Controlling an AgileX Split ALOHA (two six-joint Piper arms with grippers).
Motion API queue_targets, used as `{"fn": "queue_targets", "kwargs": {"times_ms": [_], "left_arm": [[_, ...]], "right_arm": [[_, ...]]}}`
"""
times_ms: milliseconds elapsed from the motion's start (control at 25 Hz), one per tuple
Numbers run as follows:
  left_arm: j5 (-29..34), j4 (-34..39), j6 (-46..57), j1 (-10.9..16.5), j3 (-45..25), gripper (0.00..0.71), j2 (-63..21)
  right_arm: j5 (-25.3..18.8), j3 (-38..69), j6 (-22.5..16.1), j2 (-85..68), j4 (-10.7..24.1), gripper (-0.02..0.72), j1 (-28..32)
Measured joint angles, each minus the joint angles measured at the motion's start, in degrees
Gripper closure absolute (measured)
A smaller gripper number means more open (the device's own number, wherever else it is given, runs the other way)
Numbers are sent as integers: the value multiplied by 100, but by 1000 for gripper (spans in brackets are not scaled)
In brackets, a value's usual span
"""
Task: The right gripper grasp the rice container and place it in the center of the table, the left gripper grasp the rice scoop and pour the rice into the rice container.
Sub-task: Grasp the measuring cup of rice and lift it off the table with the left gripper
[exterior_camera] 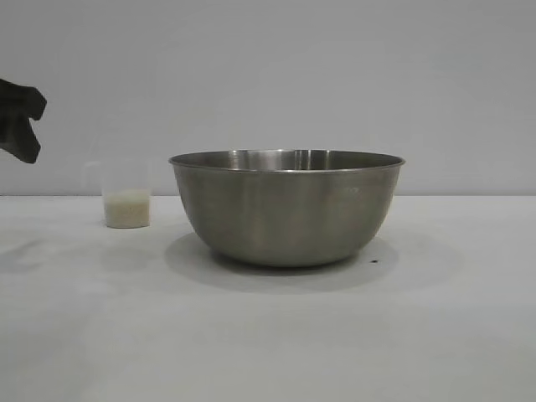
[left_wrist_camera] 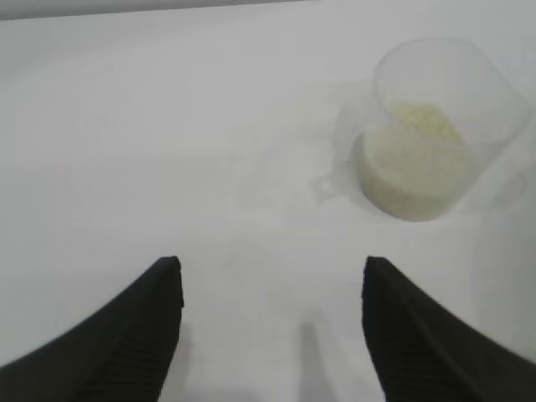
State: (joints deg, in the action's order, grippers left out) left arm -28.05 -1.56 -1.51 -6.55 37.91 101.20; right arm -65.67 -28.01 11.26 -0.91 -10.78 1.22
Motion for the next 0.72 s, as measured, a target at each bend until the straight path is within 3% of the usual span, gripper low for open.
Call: {"fn": "queue_targets", "kwargs": {"times_ms": [400,720], "left_arm": [[-1351,646,461,0,0,323,775],[-2379,712,593,0,0,323,1259]], "right_arm": [[0,0,0,0,-10,301,0],[0,0,0,0,-10,301,0]]}}
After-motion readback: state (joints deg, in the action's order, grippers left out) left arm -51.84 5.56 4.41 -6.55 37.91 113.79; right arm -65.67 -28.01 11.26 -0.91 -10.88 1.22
